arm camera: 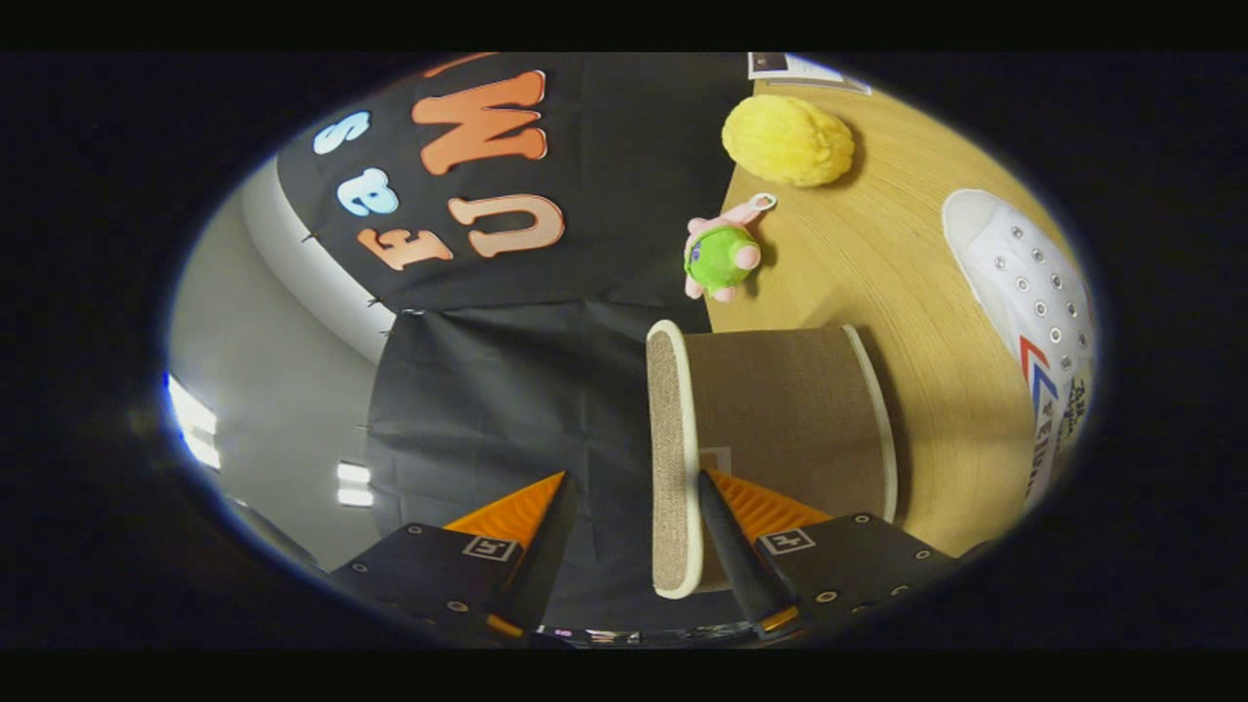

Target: Open the storage box then place both shoes into the box .Put the left shoe in first, then the right shoe, with the right side of both shoes facing outward in a uniform manner.

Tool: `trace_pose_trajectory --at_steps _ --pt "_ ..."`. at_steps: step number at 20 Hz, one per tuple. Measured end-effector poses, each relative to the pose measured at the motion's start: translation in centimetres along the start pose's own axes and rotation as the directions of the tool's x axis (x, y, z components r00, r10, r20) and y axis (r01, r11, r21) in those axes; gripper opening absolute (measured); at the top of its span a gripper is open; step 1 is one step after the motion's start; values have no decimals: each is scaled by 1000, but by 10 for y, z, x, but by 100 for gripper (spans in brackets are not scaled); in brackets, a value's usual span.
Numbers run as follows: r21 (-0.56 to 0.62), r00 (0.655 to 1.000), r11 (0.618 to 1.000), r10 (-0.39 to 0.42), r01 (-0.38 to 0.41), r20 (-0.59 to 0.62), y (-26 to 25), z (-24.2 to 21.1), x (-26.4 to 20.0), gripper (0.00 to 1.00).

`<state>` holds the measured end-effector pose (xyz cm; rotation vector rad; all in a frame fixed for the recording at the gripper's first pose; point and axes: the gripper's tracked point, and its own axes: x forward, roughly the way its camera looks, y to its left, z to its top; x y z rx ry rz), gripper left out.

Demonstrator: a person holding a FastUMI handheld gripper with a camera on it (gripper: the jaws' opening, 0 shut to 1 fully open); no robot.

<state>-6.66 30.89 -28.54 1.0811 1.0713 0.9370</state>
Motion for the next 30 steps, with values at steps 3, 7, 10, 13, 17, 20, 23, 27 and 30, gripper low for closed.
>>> trace_pose_trajectory --at_steps 3,7,10,13,17,20,23,27,30 --pt "-18 998 998 -55 55 -24 -12 -4 11 61" --pt "-13 993 993 -115 114 -26 -22 -4 18 8" --pt "-48 991 990 -134 135 9 -14 -1 19 3" --pt "-65 999 997 -43 43 2 25 -2 19 0" --pt "-132 1000 991 -23 23 -2 55 0 27 0" --pt "-172 997 983 -72 69 -15 49 -7 35 0" --pt "-151 998 987 -60 57 -15 63 -8 45 0" --pt "-207 999 978 -13 6 -32 108 -14 70 0" --pt "-258 999 966 9 -23 -53 133 -27 87 1"
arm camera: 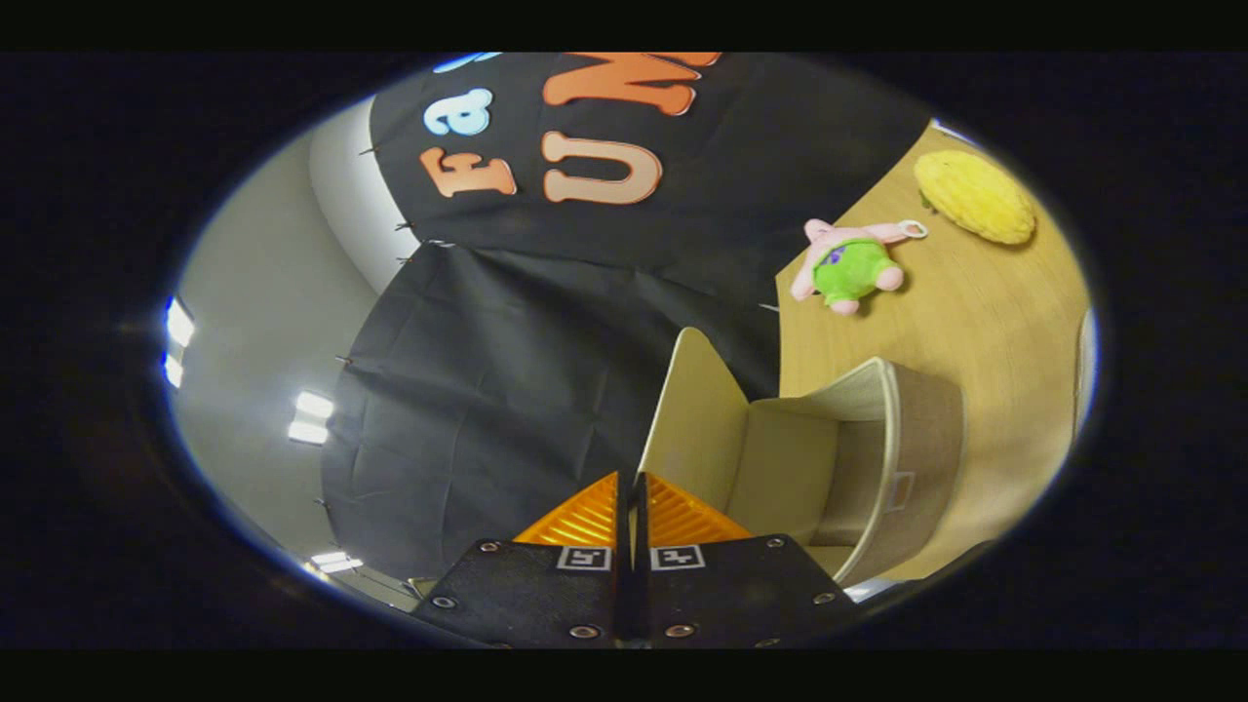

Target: Open the storage box then place both shoes into the box .Put the left shoe in first, then the right shoe, with the right side of both shoes facing outward in a uniform manner.

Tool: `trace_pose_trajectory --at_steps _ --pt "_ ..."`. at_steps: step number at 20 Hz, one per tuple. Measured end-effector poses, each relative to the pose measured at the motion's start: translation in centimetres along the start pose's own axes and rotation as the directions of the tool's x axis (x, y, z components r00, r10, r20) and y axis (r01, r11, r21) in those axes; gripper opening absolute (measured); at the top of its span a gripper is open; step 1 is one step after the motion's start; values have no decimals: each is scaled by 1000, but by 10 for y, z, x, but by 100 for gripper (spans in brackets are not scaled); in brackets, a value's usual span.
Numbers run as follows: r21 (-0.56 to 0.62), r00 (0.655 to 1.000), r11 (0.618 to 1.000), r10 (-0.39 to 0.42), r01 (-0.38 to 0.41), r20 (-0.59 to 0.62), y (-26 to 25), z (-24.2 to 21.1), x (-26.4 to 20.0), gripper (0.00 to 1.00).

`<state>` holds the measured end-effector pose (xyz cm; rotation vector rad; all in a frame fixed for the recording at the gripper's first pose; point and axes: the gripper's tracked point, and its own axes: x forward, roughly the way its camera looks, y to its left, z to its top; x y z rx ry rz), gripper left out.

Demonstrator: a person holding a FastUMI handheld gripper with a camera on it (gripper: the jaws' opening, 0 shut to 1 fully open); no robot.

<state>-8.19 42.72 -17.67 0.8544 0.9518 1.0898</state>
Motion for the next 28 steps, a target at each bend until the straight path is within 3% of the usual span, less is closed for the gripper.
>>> trace_pose_trajectory --at_steps 6,11,14,16,19,21,28 --pt "-93 997 995 -32 26 -63 35 -25 64 2" --pt "-186 988 977 -121 103 -91 34 -52 110 4" --pt "-222 983 967 -153 128 -99 30 -65 120 25" --pt "-242 982 958 -173 151 -71 25 -60 119 65" --pt "-293 971 930 -238 222 -20 8 -45 107 91" --pt "-319 963 910 -270 264 25 -5 -31 95 97" --pt "-356 910 838 -369 414 191 -38 23 29 97"
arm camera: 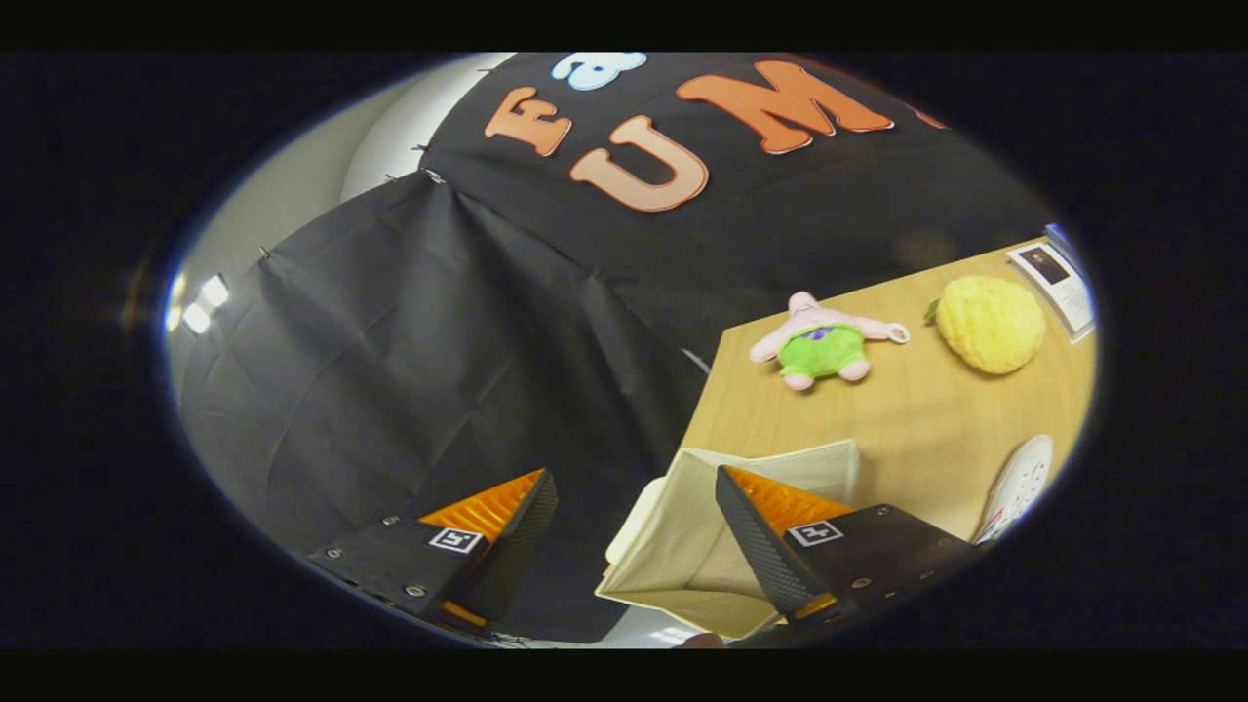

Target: Open the storage box then place both shoes into the box .Put the left shoe in first, then the right shoe, with the right side of both shoes facing outward in a uniform manner.

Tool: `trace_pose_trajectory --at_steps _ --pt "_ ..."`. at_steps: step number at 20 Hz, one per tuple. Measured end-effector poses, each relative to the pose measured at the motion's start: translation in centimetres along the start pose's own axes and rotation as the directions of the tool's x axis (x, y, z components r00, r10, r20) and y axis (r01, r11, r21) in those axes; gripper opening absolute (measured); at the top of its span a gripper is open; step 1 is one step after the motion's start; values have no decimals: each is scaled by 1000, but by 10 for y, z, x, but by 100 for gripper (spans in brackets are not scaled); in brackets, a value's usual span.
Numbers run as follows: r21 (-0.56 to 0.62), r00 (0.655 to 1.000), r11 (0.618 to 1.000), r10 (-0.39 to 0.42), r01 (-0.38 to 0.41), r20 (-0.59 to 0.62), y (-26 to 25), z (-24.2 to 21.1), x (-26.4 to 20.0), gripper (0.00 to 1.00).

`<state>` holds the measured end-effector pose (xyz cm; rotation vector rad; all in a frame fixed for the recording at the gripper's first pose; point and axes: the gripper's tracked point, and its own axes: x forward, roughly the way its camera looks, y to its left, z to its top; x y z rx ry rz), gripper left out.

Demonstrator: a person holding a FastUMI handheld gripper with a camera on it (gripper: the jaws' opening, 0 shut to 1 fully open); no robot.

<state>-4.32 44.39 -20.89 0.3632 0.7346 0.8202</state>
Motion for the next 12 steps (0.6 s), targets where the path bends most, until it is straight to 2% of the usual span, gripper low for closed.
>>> trace_pose_trajectory --at_steps 6,12 --pt "-44 976 980 -191 196 106 -91 25 -55 98" --pt "-69 898 905 -401 419 182 -187 26 -113 98"
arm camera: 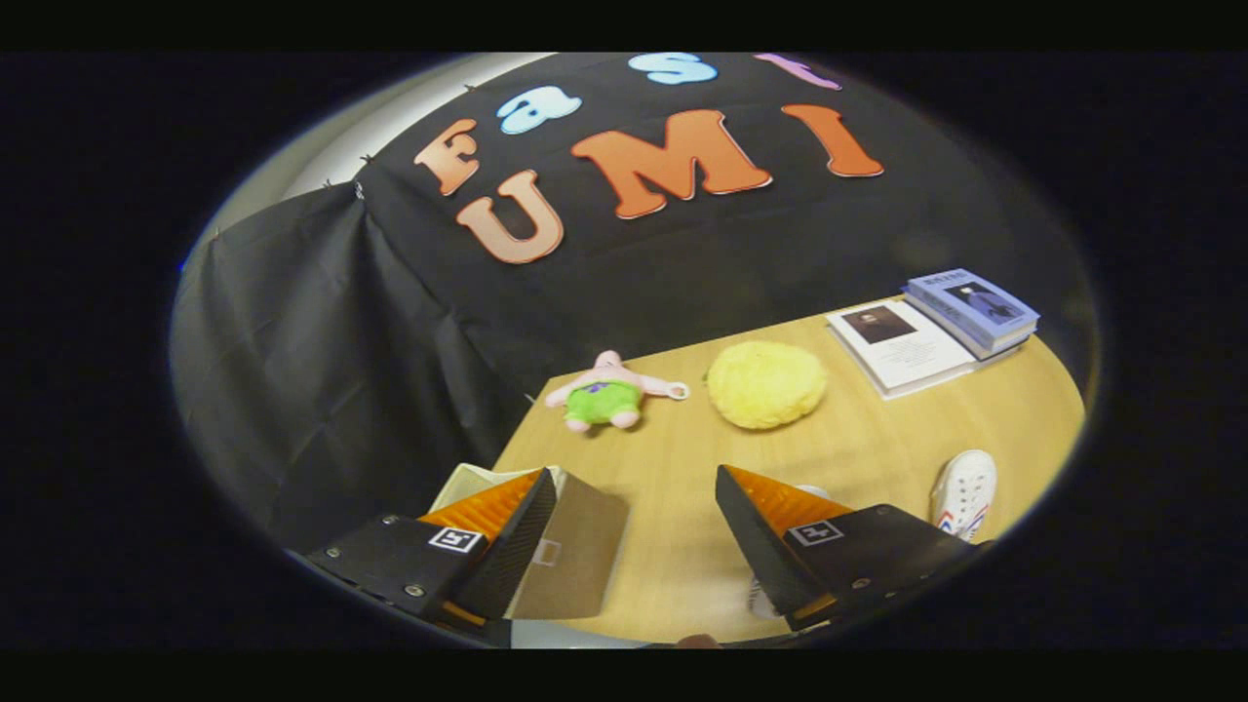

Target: Open the storage box then place both shoes into the box .Put the left shoe in first, then the right shoe, with the right side of both shoes facing outward in a uniform manner.

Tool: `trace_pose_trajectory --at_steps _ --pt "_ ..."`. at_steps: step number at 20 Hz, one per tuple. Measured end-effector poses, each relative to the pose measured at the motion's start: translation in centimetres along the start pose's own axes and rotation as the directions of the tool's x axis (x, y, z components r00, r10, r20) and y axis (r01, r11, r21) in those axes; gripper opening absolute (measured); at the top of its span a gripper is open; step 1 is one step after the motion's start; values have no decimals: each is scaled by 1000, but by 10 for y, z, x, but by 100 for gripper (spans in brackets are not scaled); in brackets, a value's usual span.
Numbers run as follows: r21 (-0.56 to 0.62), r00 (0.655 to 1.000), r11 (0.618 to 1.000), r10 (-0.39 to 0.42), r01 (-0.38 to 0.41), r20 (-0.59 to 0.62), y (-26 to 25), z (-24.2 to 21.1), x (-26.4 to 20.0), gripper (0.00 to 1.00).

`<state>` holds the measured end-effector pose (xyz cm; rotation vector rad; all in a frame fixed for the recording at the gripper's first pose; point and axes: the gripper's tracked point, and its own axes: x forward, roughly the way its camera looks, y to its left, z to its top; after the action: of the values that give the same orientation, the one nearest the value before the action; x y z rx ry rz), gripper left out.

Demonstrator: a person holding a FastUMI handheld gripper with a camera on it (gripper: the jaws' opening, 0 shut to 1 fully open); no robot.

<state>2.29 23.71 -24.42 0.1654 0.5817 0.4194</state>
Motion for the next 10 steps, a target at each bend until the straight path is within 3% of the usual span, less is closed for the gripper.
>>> trace_pose_trajectory --at_steps 7,10 --pt "-99 980 976 -198 197 -6 -87 -42 -9 98" --pt "-109 970 966 -239 234 -33 -111 -64 -6 98"
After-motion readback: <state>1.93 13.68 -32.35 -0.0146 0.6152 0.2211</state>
